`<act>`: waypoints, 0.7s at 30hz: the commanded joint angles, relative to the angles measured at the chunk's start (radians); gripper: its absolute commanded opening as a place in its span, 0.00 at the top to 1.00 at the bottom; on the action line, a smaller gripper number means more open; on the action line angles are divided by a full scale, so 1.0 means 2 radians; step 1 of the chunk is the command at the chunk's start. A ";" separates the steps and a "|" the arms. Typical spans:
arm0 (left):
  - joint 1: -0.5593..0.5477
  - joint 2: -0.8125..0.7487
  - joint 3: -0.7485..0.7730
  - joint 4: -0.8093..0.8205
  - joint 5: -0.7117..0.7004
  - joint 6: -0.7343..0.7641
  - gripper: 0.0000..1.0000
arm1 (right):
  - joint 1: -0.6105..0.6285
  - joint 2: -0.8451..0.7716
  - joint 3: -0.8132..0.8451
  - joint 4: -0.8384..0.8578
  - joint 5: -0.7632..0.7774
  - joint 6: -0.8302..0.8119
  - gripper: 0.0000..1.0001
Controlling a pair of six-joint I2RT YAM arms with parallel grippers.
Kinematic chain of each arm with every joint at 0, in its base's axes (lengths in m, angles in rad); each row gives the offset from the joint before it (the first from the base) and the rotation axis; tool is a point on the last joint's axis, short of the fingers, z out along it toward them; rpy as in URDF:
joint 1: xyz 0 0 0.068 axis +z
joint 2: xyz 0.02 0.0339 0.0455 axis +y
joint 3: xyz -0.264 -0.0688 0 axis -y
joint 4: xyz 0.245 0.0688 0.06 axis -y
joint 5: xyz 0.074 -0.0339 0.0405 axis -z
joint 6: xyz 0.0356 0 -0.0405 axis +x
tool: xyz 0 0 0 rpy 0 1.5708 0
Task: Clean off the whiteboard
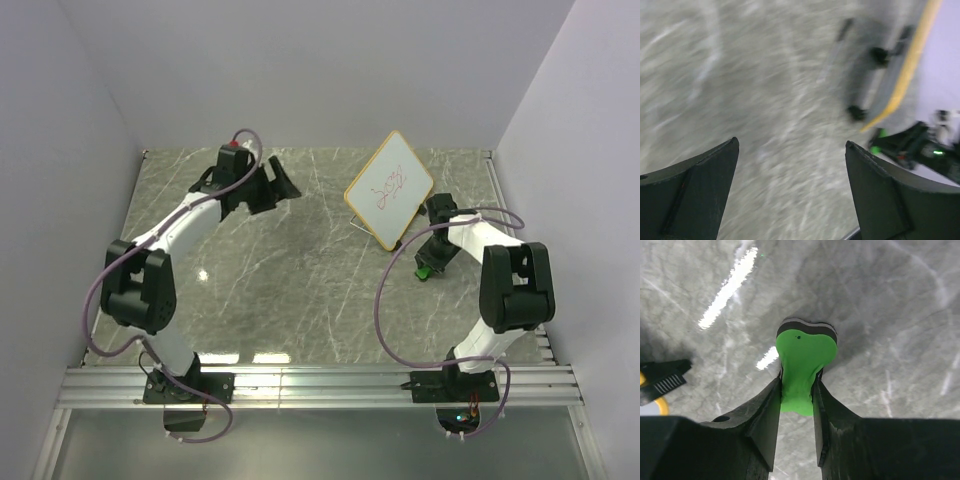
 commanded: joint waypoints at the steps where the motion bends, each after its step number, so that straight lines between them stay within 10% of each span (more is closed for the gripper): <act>1: -0.028 0.033 0.066 0.086 0.062 -0.027 0.10 | -0.007 -0.033 0.015 -0.026 0.019 -0.019 1.00; 15: -0.131 0.283 0.328 0.093 0.100 -0.054 0.13 | -0.007 -0.147 0.027 -0.090 -0.032 -0.043 1.00; 18: -0.147 0.319 0.370 0.065 0.104 -0.041 0.21 | -0.009 -0.159 0.026 -0.097 -0.031 -0.049 1.00; 21: -0.157 0.342 0.395 0.033 0.100 -0.026 0.51 | -0.015 -0.166 0.024 -0.100 -0.026 -0.058 1.00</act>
